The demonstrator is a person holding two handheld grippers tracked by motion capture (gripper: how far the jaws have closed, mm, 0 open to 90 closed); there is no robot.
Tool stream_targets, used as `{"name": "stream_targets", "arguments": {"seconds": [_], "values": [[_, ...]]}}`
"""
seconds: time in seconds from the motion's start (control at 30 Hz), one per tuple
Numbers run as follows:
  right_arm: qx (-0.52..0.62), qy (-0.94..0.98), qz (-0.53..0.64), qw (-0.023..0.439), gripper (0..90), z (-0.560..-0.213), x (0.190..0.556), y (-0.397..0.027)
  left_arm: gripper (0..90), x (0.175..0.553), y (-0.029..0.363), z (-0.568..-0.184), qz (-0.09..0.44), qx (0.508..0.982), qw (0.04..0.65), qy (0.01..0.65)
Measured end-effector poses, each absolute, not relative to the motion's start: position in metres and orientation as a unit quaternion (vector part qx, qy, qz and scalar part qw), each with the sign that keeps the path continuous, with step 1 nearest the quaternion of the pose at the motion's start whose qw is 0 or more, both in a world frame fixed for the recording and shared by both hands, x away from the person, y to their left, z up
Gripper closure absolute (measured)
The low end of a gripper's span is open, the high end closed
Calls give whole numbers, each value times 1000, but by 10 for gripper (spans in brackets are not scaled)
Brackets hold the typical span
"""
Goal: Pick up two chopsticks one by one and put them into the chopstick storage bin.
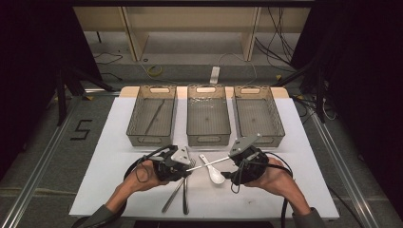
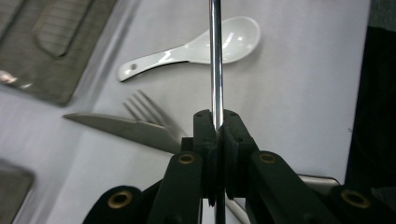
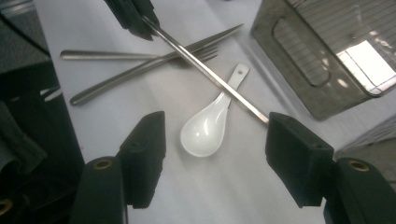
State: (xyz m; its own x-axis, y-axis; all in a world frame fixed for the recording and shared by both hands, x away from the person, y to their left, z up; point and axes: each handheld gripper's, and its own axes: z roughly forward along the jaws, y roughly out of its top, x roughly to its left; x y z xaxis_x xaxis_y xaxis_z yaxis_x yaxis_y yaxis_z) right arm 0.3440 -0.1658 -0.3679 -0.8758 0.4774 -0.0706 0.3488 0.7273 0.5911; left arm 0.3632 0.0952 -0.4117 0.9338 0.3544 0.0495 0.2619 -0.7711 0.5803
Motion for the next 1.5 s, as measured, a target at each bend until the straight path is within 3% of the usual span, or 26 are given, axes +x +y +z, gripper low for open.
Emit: {"name": "stream_targets", "arguments": {"seconds": [0.37, 1.03, 1.5], "values": [[276, 892, 338, 120, 342, -377, 346, -184, 854, 380, 123, -403, 90, 902, 326, 270], [332, 859, 379, 94, 302, -406, 353, -192, 855, 400, 170, -389, 123, 840, 368, 381], [347, 836, 412, 105, 291, -413, 346, -202, 854, 422, 199, -378, 149, 799, 384, 438]]}}
